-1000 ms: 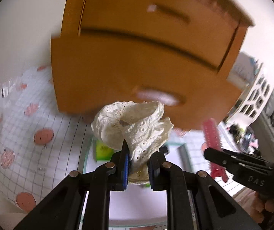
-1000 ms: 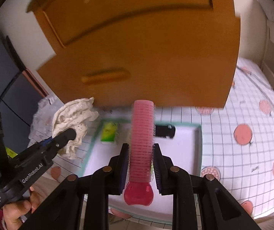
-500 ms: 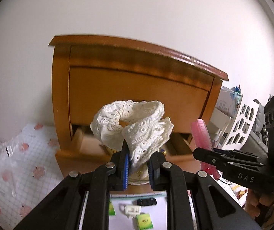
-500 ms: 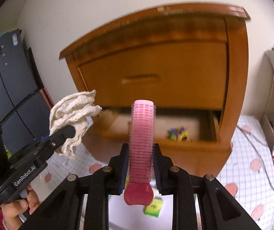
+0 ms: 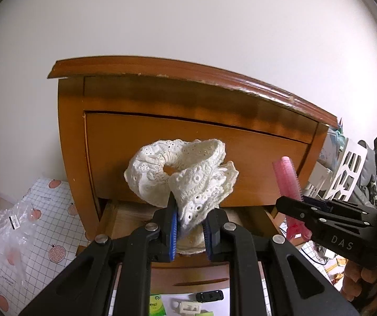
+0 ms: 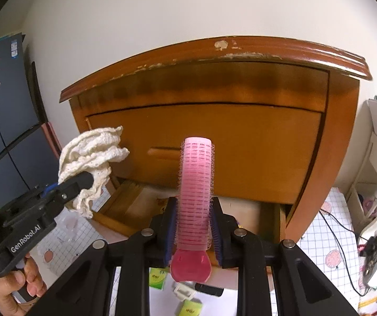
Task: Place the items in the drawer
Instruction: 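Carry the lace fabric with the left tool while the right tool carries the hair roller to the drawer, then lower the lace fabric with the left tool while the right tool lowers the roller, then open both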
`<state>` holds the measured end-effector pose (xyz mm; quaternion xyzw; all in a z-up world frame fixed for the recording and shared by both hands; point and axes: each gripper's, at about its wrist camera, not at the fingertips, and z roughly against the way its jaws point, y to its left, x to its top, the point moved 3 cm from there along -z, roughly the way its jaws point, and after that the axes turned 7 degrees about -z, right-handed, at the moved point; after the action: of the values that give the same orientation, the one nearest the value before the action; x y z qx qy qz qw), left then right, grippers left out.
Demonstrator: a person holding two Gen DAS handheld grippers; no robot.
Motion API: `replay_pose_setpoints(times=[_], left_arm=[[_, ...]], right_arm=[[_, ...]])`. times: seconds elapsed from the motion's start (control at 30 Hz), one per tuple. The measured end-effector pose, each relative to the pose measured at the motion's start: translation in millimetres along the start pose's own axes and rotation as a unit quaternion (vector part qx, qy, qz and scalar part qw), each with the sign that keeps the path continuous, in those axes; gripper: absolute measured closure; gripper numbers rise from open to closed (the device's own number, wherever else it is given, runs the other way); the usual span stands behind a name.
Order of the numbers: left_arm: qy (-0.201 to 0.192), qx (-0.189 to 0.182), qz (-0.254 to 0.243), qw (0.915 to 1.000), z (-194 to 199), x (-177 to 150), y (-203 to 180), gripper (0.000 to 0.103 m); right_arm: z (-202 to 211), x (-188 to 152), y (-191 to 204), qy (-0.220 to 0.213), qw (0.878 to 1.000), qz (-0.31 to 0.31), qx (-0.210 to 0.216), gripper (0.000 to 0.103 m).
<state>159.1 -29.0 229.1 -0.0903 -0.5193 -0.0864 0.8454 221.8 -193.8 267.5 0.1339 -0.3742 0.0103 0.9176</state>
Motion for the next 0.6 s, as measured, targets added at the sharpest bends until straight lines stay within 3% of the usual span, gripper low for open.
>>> replay_pose_setpoints(times=[0.6], left_arm=[[0.090, 0.022, 0.004, 0.9957, -77.7, -34.2, 10.1, 0.086]], right_arm=[[-67.3, -20.9, -29.2, 0.055, 0.998, -0.012, -0.039, 0.078]])
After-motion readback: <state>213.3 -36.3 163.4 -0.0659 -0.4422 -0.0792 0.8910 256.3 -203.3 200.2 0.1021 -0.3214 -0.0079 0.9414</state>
